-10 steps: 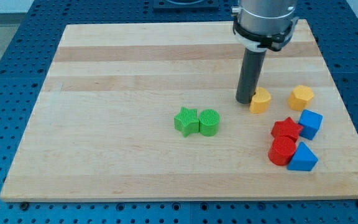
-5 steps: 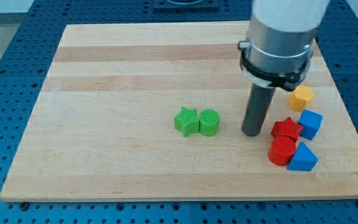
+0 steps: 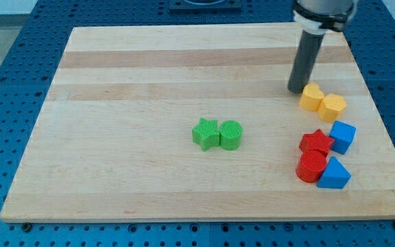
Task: Move yellow heart to the top left of the yellow hexagon
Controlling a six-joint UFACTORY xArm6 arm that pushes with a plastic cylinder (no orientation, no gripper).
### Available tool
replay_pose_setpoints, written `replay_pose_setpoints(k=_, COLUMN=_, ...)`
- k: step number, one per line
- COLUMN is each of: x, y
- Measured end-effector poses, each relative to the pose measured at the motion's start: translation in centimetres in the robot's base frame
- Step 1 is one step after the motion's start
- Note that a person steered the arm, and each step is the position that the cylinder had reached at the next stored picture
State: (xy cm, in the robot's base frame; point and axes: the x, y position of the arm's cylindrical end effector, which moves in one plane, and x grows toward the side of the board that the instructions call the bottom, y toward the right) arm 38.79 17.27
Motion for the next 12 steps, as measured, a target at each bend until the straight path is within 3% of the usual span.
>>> replay_pose_setpoints(k=3, x=-0.4, y=0.9)
replay_pose_setpoints(k=4, x=-0.5, y=-2.4)
replay_pose_setpoints(k=5, x=2.1, y=-3.4)
replay_pose_setpoints(k=12, x=3.7, y=-0.1)
